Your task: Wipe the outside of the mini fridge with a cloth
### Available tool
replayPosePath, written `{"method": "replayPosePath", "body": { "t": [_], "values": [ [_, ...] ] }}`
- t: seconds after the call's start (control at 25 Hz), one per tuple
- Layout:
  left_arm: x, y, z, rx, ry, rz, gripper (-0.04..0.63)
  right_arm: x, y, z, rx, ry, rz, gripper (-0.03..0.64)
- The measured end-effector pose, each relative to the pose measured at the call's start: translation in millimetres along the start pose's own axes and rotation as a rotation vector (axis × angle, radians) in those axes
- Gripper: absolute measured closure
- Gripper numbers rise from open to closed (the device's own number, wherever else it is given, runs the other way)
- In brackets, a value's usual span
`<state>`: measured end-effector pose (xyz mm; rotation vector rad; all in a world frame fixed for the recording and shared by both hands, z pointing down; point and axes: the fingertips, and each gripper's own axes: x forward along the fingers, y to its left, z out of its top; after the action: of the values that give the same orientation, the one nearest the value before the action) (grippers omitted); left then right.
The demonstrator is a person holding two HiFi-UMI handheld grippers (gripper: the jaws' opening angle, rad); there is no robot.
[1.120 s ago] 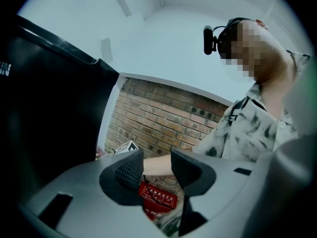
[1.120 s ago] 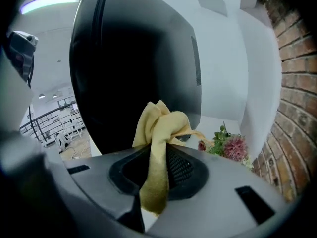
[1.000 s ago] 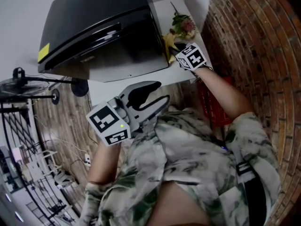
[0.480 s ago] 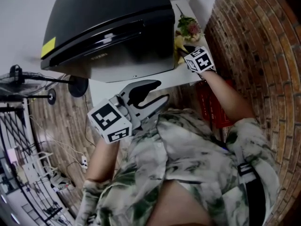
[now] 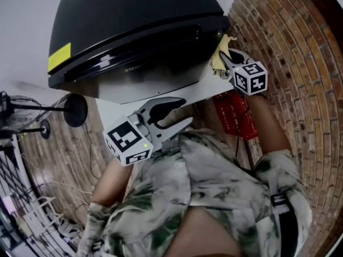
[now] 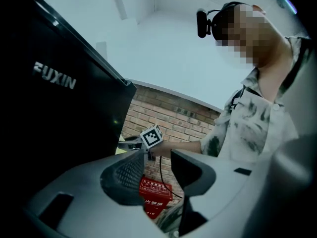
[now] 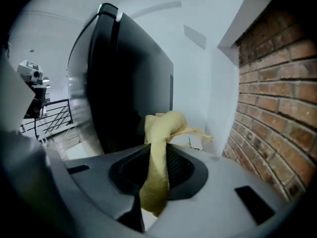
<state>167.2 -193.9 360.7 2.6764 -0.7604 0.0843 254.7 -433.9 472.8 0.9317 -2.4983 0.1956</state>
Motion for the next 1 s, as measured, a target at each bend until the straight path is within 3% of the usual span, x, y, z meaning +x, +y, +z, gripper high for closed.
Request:
{"method": "replayPosePath", "body": {
  "t": [0.28, 0.48, 0.72, 1.0],
  "values": [
    [-93.6, -9.9, -4.5, 0.045, 0.024, -0.150, 0.433, -80.9, 46.1, 45.0, 0.076, -0.110, -0.247, 0.529],
    [-147.4, -21.2, -28.9, 0.024, 0.071, -0.263, 0.433, -136.7, 109.3, 56.1, 0.119, -0.170, -0.380, 0.529],
    [-186.6, -31.6, -61.7, 0.021, 0.130, -0.333, 0.433, -164.0, 210.4, 50.8, 0.118, -0.178, -0.389, 0.529],
    [-205.8, -70.5, -75.4, 0.025, 0.147, -0.324, 0.433, -176.5, 299.6, 49.0, 0.062, -0.176, -0.304, 0.530]
  ]
}}
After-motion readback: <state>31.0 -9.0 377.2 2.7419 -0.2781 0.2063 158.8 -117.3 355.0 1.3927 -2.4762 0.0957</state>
